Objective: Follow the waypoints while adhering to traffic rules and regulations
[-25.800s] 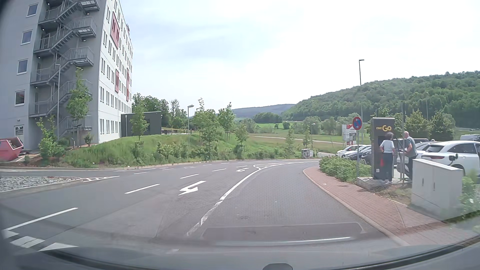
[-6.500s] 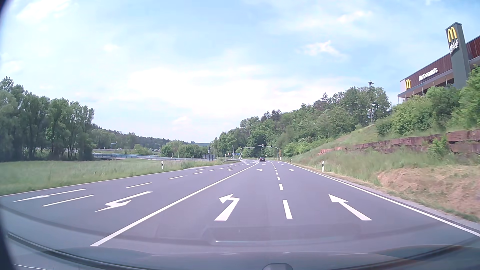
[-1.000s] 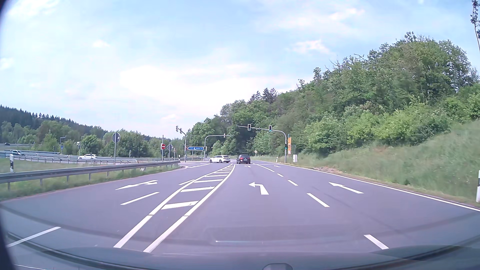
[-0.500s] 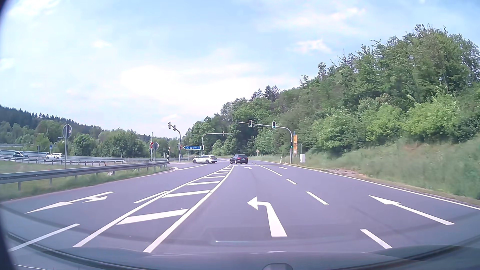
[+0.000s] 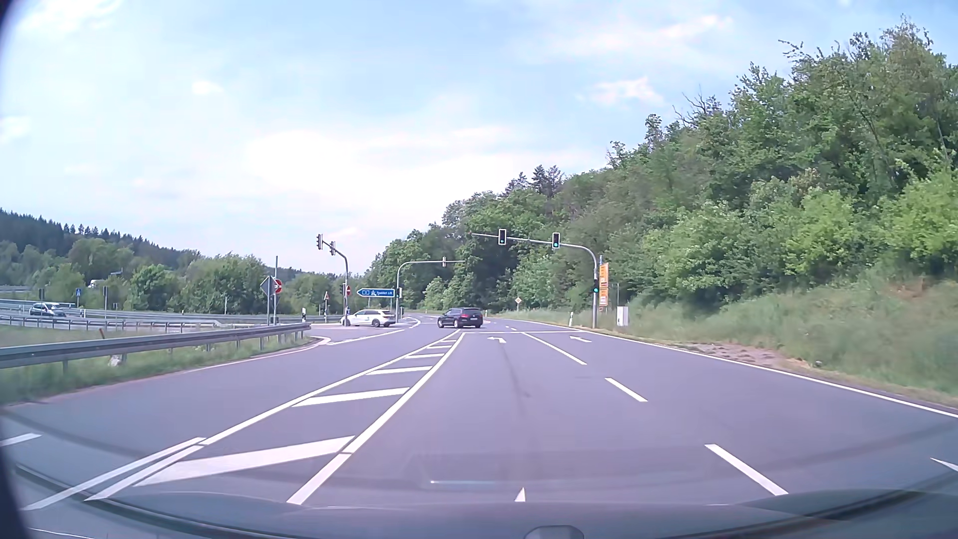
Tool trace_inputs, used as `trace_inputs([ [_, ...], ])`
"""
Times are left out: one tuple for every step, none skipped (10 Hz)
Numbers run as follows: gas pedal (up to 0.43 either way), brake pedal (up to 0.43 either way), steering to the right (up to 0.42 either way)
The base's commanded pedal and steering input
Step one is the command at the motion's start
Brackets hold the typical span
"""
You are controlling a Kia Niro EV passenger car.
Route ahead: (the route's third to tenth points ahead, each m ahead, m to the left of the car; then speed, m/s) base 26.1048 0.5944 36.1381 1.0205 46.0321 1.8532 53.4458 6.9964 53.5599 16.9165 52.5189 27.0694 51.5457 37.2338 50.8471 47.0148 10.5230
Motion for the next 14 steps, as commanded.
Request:
trace_inputs([
  [0.0,0.0,-0.004],
  [0.0,0.0,-0.004],
  [0.0,0.0,-0.004],
  [0.0,0.0,-0.004],
  [0.0,0.0,-0.004],
  [0.008,0.0,-0.004],
  [0.079,0.0,-0.004],
  [0.079,0.0,-0.004],
  [0.079,0.0,-0.004],
  [0.067,0.0,-0.004],
  [0.047,0.0,-0.004],
  [0.0,0.0,-0.004],
  [0.0,0.0,-0.004],
  [0.0,0.0,-0.004],
])
